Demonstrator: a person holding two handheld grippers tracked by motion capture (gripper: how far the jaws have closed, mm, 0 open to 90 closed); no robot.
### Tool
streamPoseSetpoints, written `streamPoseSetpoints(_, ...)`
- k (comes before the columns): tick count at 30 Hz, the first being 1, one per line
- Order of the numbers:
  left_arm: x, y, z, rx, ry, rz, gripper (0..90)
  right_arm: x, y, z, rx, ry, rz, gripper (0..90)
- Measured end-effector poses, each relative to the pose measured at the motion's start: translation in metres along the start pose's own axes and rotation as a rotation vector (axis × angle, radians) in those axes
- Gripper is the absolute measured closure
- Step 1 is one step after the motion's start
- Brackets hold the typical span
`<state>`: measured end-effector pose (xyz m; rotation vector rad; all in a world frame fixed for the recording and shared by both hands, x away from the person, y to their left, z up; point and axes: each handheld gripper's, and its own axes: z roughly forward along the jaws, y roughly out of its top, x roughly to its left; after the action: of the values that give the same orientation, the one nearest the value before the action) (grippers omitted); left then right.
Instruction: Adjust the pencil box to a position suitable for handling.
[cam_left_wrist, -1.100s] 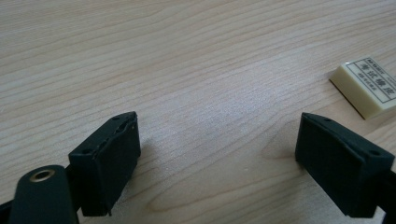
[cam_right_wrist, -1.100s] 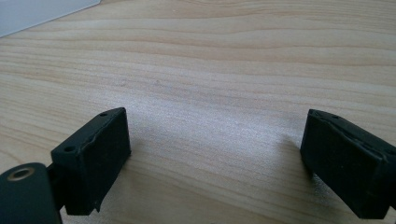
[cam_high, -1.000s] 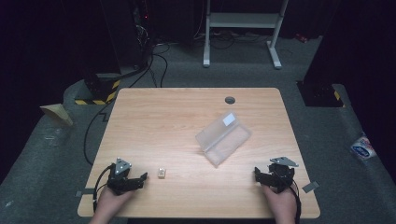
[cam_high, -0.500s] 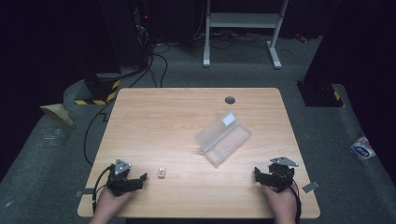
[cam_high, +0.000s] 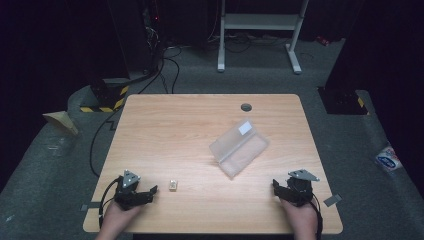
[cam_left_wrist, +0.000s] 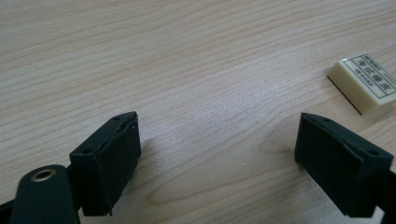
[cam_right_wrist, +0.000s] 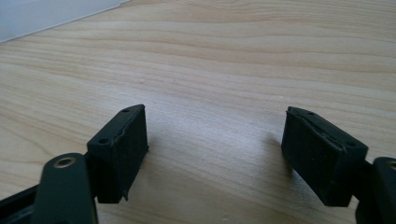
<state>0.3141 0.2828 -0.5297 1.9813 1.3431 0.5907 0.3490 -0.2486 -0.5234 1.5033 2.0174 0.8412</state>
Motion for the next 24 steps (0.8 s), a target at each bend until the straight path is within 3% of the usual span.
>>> streamPoseSetpoints(12,0.000,-0.001,-0.001,0.001,-0.003,0.006,15.0,0.011,0.007,-0.002,-0.045,0.034,0.000,32.0)
streamPoseSetpoints(24,-0.001,-0.001,-0.002,0.001,-0.008,0.014,15.0,0.027,0.008,-0.001,-0.034,0.086,-0.024,39.6)
